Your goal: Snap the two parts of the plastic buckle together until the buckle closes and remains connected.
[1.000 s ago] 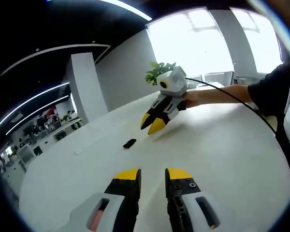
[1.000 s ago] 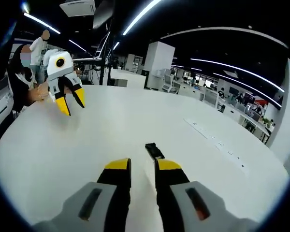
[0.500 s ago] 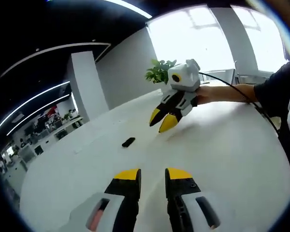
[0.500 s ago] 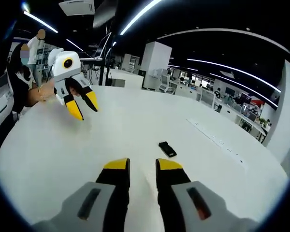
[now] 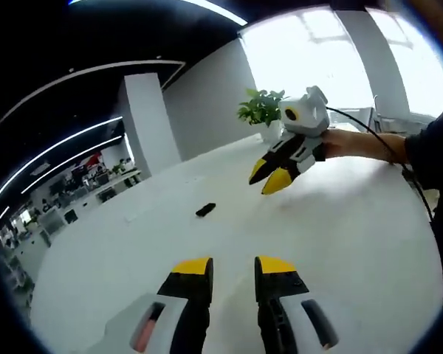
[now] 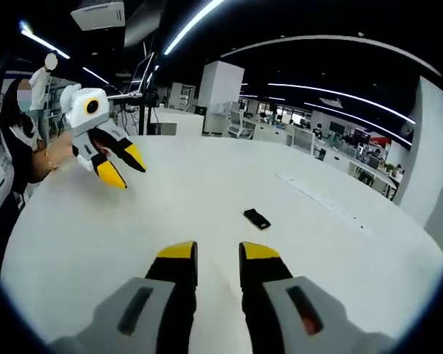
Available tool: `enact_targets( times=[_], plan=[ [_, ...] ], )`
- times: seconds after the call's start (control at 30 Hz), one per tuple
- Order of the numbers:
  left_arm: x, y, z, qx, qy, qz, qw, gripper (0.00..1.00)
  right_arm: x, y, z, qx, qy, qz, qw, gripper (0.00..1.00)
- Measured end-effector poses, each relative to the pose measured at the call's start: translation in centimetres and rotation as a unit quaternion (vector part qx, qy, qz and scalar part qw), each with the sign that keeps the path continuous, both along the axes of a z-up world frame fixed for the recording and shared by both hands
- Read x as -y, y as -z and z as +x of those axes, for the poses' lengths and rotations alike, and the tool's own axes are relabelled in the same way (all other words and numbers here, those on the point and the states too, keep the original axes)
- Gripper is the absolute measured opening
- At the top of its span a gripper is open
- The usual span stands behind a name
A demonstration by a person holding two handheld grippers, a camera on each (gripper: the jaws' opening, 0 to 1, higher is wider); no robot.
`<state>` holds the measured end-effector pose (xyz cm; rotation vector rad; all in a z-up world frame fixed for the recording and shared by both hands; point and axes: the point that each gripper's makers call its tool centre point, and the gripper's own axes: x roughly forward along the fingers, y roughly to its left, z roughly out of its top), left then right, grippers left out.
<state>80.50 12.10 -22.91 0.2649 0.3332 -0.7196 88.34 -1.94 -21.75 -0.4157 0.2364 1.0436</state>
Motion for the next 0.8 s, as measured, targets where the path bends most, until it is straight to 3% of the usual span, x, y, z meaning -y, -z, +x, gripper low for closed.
enact_targets(
  times=[0.33, 0.4, 0.8],
  plan=[
    [-1.3, -0.5, -1.5, -0.016, -0.058, -0.026, 0.9979, 0.22, 1.2, -0.4, -2.0, 0.007, 0.041, -0.014, 0.9991, 0.22],
    [-1.4, -0.6, -2.0, -0.020, -0.071, -0.021, 0.9971, 0.22, 1.6, -0.6, -2.3, -0.009, 0.062, 0.001, 0.9981, 0.22],
    [-2.4, -2.0, -4.0, 0.007, -0.124, -0.021, 0.9920, 0.22, 3.5, -0.9, -4.7, -0.018, 0.107, 0.038, 0.9934, 0.22]
  ],
)
